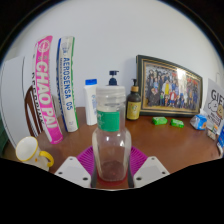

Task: Pour water

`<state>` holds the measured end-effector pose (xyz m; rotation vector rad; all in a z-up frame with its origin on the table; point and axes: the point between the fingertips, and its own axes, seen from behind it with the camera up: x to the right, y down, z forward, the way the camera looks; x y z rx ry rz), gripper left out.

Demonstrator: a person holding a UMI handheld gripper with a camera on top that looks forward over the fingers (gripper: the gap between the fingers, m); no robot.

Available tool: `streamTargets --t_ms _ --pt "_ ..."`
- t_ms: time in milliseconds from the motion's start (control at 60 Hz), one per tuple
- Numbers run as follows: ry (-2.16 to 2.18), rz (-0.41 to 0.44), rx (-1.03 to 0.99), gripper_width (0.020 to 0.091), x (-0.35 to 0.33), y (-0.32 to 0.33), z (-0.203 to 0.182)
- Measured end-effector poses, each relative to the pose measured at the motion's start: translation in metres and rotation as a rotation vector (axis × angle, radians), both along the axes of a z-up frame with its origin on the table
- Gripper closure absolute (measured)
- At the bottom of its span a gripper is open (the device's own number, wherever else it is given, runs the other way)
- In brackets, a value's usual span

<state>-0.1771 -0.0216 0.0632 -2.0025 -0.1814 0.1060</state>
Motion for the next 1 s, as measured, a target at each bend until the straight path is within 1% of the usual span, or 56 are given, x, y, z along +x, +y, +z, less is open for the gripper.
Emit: streamTargets --t_ms 67,150,267,283,300,367,383,417,467,533,667,783,867,1000 --pt "0.015 -0.01 0.038 0.0676 0.0 0.0 0.001" --pt "0.034 -0.029 0.05 0.0651 0.002 -0.001 0.002" --pt "0.031 -0.038 0.041 0.0559 0.003 -0.004 0.0" --pt "0.026 -0.044 0.027 0.0536 0.005 -0.005 -0.003" --pt "0.021 -0.049 0.013 0.0492 0.007 -0.007 -0.005" --pt "0.009 -0.069 -0.025 0.0254 0.011 -0.016 -0.006" --pt "0.007 -0.074 -0.029 0.0234 0.012 -0.018 -0.004" --pt "-0.003 -0.085 -0.043 0.0263 0.016 -0.024 -0.002" --pt "-0.027 -0.107 -0.067 0.0248 0.024 -0.037 0.004" --pt "-0.061 -0.135 -0.094 0.0248 0.026 -0.06 0.017" --pt "-0.091 -0.155 -0.149 0.0252 0.017 -0.118 0.05" --pt "-0.108 -0.155 -0.153 0.0255 -0.002 -0.17 0.08" --pt "-0.109 -0.161 -0.17 0.0255 -0.016 -0.204 0.094" --pt "-0.091 -0.183 -0.197 0.0251 -0.032 -0.243 0.106"
